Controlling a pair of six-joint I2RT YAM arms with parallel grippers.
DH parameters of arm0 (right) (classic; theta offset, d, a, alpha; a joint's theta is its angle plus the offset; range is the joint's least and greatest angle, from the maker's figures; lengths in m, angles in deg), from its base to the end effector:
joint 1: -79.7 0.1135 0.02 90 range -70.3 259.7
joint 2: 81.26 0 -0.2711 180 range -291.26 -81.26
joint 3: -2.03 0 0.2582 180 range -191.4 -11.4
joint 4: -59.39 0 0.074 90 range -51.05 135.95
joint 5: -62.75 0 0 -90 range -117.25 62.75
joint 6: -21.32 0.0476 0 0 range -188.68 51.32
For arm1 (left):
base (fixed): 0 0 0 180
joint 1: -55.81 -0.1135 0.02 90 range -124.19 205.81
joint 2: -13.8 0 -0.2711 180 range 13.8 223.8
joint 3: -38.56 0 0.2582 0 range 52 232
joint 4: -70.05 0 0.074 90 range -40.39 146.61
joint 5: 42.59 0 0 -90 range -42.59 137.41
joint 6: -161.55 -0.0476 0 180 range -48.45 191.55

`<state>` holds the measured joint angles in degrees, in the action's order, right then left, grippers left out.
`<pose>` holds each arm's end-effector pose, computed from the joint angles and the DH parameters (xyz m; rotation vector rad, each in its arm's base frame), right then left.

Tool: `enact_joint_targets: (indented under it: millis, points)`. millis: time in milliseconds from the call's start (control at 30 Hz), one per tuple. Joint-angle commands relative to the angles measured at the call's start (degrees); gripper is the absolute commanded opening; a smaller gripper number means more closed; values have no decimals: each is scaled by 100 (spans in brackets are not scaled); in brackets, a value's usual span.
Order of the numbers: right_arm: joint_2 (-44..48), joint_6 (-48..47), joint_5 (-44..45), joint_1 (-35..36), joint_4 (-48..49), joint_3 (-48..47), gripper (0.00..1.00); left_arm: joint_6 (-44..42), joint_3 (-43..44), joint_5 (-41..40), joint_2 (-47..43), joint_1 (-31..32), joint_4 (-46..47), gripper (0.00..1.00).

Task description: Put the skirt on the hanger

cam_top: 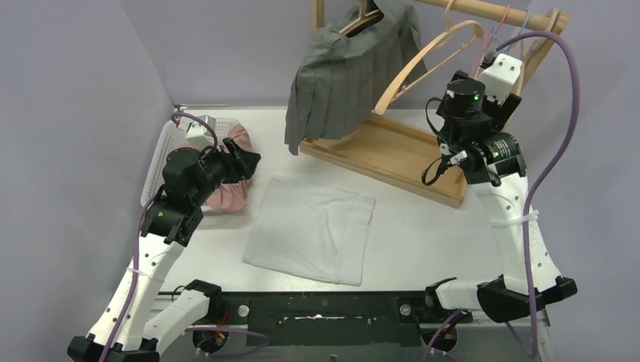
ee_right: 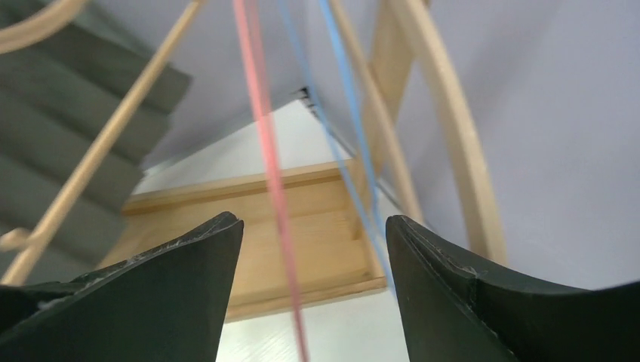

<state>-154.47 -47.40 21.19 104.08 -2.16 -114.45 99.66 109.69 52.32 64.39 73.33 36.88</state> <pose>0.2241 0.0625 0.5169 0.5061 1.7129 -0.2279 0.1973 -0.0665 0.3870 -0.1067 1.8342 -0.6427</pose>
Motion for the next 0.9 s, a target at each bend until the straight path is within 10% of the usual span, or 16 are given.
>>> enact_joint_targets:
  millis: [0, 300, 633, 867]
  points:
    - [-126, -684, 146, -765, 148, -180, 71, 53, 303, 134, -1, -29, 102, 53]
    - [-145, -1090, -1598, -1541, 758, -85, 35, 84, 442, 148, 236, -22, 289, 53]
    - [-471, -904, -2695, -2297, 618, -342, 53, 156, 278, 165, 244, -24, 442, 53]
    - [-730, -884, -3064, -2434, 714, -364, 40, 169, 216, 158, 256, -24, 477, 53]
